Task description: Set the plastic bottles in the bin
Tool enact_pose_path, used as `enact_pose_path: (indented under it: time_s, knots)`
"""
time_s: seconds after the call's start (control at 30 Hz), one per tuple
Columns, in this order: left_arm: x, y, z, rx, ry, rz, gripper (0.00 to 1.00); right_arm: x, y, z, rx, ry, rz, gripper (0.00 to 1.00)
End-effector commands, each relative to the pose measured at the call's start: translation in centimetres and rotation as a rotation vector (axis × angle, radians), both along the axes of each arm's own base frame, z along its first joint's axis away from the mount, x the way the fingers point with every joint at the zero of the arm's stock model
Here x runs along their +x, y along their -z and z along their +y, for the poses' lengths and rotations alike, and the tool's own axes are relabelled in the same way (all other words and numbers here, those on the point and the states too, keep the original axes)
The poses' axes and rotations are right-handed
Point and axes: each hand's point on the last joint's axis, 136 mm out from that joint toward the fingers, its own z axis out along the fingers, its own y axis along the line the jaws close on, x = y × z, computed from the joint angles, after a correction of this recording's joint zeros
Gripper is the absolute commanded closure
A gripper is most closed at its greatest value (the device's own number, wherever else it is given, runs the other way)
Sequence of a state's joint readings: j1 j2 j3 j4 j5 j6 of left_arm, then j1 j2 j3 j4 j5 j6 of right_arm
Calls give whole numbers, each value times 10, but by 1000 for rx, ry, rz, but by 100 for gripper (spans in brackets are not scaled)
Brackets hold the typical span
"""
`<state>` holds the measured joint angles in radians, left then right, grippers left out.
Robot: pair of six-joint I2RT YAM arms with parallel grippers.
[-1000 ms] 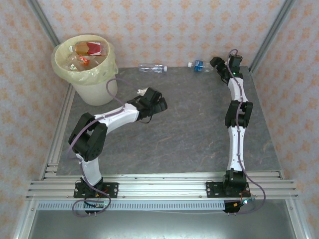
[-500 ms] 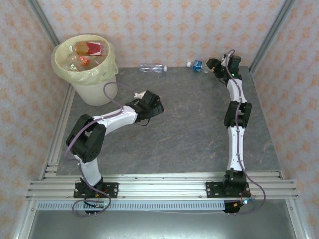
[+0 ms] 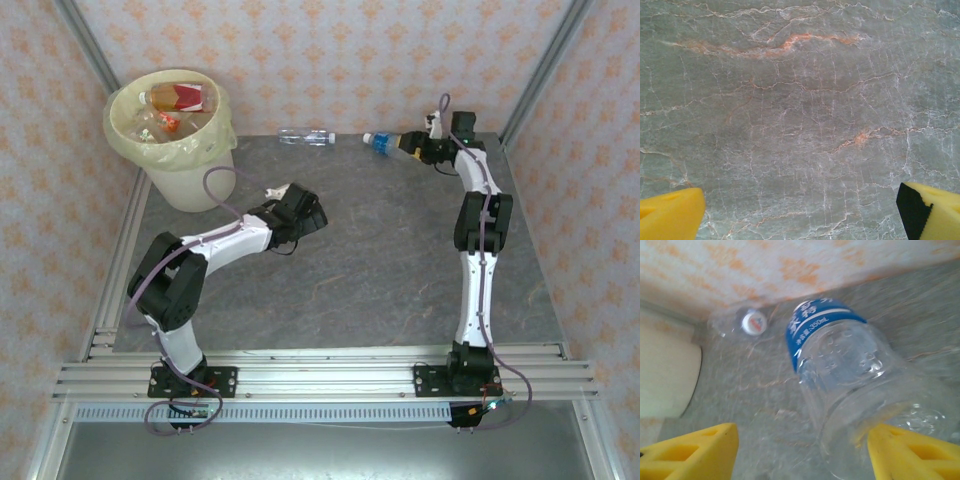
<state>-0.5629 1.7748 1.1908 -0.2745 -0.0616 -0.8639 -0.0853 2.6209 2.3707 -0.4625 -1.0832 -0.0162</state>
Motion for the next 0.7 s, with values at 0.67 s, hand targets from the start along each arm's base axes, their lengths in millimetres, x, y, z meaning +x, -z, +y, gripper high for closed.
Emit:
enact_pose_path:
  time_s: [0.67]
  knots:
    - [-6,-9,10,28,-32,-24,0,-27,27,-9,-481,-22,-199,1]
